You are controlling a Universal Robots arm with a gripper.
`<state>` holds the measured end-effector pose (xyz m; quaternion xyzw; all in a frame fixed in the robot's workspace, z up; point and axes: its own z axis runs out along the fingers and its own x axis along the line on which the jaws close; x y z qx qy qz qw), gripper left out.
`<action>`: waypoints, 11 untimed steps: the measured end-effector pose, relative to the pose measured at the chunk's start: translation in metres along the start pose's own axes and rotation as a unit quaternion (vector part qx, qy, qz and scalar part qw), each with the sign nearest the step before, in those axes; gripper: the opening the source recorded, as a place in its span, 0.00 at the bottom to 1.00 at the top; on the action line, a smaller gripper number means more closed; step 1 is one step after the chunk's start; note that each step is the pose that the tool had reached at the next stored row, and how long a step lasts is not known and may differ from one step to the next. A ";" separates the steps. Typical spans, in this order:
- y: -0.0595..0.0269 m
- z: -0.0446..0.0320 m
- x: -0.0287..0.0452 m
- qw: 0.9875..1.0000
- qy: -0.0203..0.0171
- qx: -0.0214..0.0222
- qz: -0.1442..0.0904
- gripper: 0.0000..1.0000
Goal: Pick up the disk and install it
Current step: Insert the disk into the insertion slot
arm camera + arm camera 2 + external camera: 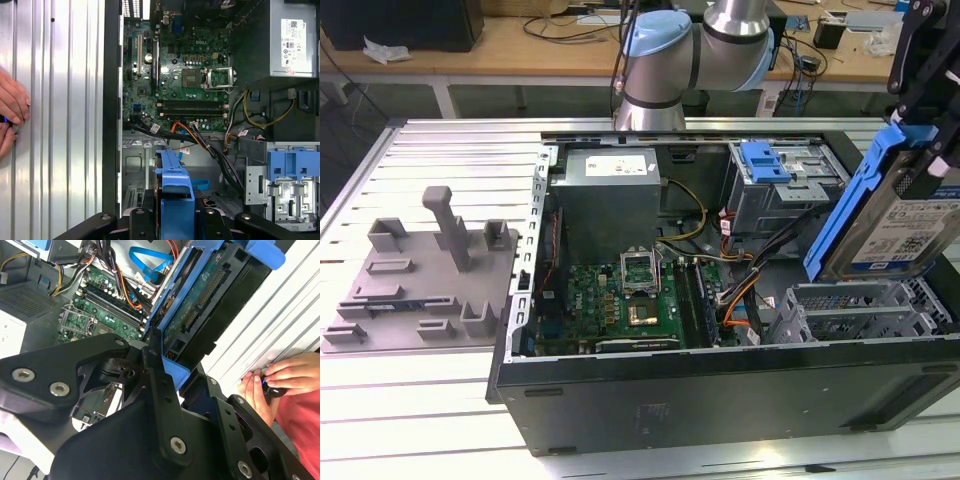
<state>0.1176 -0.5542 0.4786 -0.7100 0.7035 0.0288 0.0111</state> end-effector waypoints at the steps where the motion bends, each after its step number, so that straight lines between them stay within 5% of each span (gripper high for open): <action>1: 0.0000 0.0005 0.0000 1.000 0.000 0.000 0.000 0.37; 11: -0.0001 0.0047 0.0008 1.000 0.000 0.000 0.000 0.37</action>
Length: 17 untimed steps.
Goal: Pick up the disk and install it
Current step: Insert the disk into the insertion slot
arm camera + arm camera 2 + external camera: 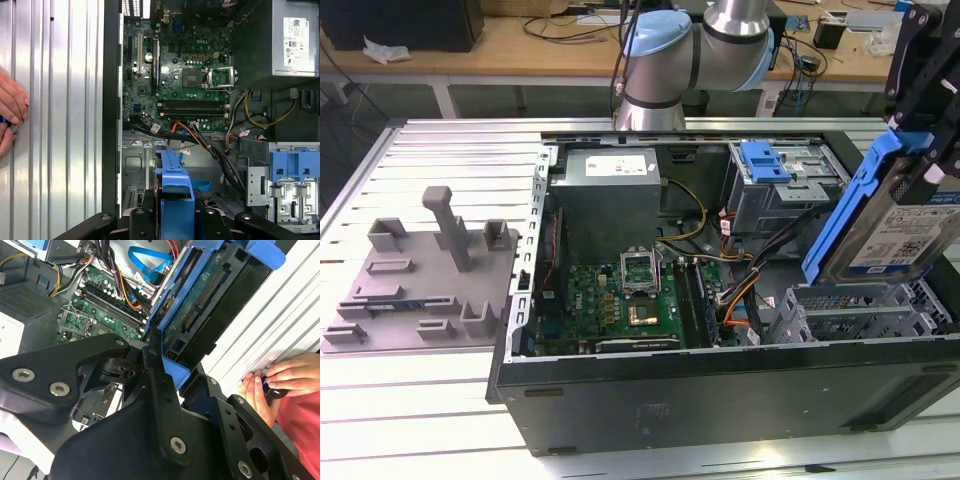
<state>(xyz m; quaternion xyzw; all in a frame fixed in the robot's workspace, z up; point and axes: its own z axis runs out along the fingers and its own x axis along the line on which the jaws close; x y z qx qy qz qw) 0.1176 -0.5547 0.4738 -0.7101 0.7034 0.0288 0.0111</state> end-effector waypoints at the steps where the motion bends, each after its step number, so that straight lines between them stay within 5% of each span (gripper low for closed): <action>1: 0.0000 0.0005 0.0002 1.000 0.000 0.000 0.000 0.37; 17: -0.0002 0.0071 0.0009 1.000 0.000 0.000 -0.002 0.37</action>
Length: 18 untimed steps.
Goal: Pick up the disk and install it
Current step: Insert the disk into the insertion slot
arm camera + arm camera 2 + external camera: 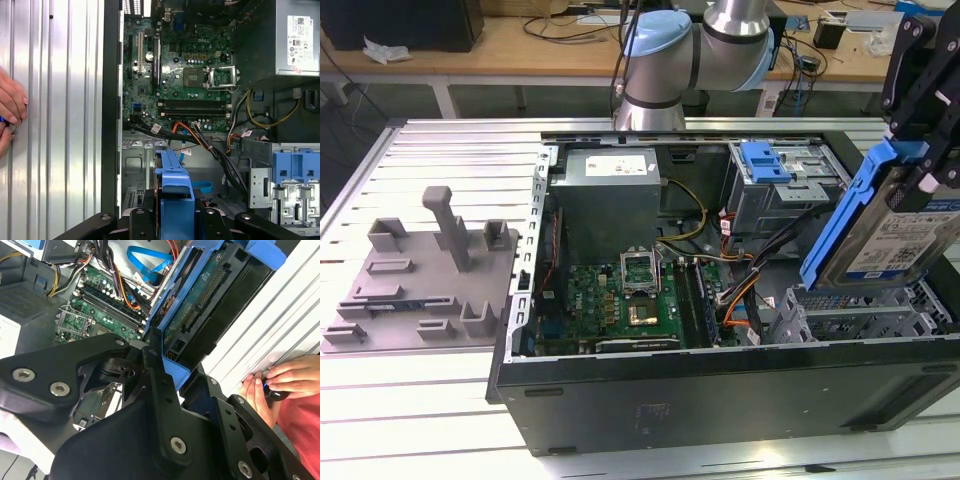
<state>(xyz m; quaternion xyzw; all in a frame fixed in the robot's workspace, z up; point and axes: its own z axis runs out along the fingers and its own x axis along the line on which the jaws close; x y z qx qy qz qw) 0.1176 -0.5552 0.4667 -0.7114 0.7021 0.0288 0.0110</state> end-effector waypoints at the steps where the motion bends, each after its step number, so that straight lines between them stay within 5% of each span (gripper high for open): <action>1: 0.0000 0.0004 0.0001 1.000 0.000 0.000 0.000 0.37; 18: -0.0001 0.0055 0.0049 1.000 0.000 0.000 -0.006 0.37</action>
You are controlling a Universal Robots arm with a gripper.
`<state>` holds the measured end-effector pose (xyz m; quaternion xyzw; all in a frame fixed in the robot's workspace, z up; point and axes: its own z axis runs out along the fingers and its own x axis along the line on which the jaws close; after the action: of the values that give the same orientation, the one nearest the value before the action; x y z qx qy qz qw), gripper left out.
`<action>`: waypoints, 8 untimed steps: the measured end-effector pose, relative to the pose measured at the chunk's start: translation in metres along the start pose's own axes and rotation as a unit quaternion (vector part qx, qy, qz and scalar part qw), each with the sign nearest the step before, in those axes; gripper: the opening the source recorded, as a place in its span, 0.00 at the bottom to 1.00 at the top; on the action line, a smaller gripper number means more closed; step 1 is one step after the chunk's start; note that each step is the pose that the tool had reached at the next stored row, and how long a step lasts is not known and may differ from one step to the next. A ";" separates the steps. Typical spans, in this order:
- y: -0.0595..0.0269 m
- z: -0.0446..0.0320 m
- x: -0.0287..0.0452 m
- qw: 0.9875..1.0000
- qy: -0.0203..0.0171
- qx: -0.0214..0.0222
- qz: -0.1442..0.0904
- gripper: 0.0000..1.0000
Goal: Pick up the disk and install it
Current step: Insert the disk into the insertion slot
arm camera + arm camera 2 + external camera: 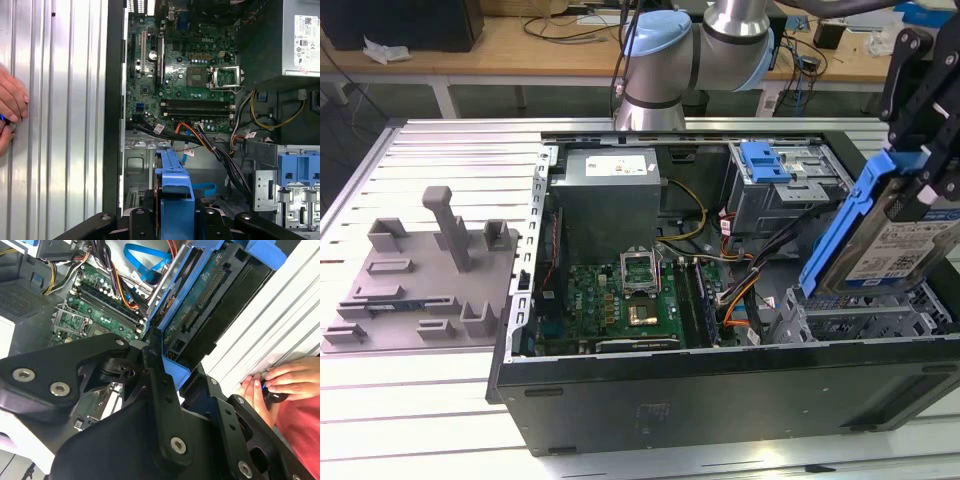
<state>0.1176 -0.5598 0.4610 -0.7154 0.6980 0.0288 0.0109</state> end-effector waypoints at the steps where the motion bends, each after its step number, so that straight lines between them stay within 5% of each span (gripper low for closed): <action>1: 0.0000 0.0002 0.0002 1.000 0.000 0.000 0.000 0.37; 8: 0.0000 0.0025 0.0005 1.000 0.000 0.000 0.000 0.37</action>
<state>0.1176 -0.5601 0.4584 -0.7156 0.6978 0.0288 0.0109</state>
